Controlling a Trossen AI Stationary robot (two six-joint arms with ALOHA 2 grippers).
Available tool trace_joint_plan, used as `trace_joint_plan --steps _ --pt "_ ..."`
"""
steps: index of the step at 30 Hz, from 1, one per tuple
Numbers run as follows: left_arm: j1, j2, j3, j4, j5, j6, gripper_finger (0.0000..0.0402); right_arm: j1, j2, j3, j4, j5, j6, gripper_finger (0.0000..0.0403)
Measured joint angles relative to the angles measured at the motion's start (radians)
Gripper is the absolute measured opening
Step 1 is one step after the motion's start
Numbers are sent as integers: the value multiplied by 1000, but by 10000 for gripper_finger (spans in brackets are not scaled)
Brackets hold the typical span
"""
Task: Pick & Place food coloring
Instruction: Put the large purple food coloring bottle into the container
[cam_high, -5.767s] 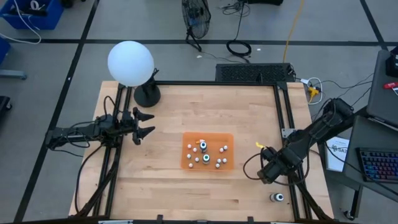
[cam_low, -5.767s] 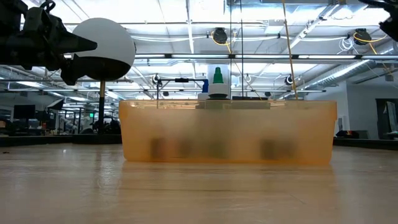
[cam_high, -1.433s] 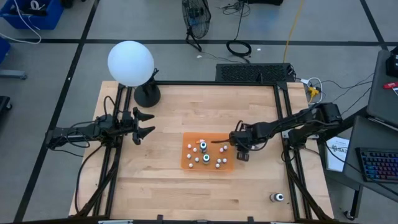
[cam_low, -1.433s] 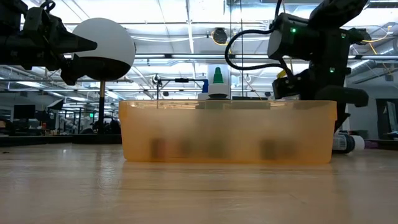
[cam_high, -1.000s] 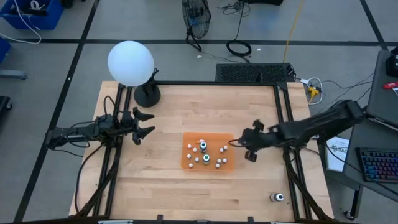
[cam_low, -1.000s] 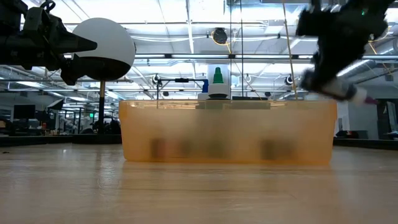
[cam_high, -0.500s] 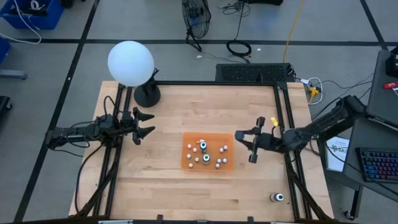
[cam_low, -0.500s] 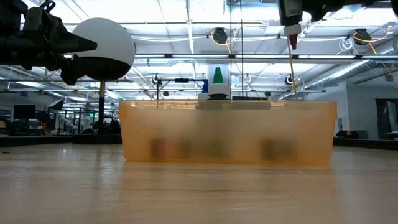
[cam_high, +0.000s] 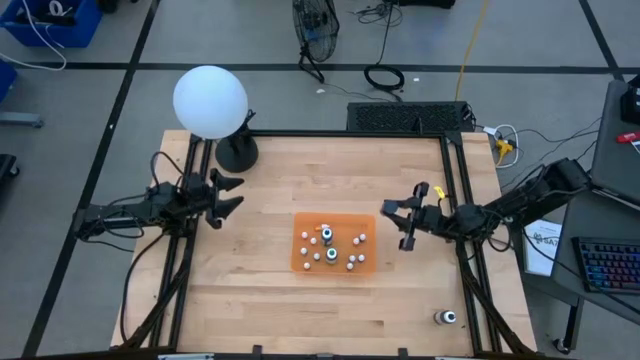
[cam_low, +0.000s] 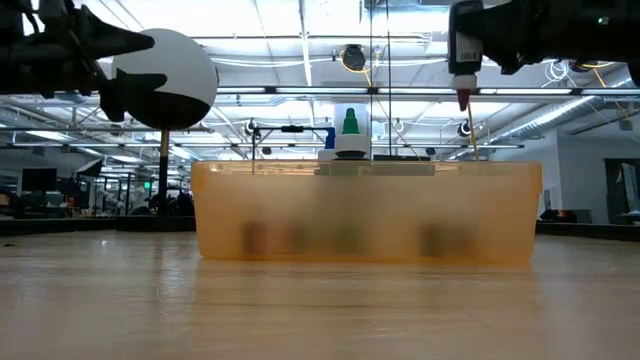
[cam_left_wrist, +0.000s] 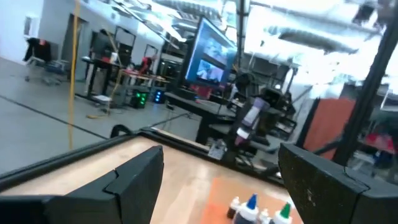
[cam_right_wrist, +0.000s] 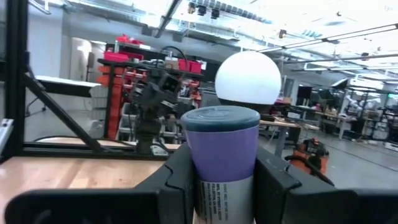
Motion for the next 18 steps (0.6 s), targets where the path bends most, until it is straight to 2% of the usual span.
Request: trace_joint_plan --steps 5,10,15,18 --pt "0 0 0 -22 2 139 310 -15 6 -11 -5 -1 1 94" --pt "0 0 0 -30 0 146 310 -29 5 -30 -14 -1 15 94" --pt "0 0 0 -34 -70 183 310 -48 6 -74 -10 -1 28 94" --pt "0 1 0 -39 -70 186 310 -60 5 -100 2 -1 28 94"
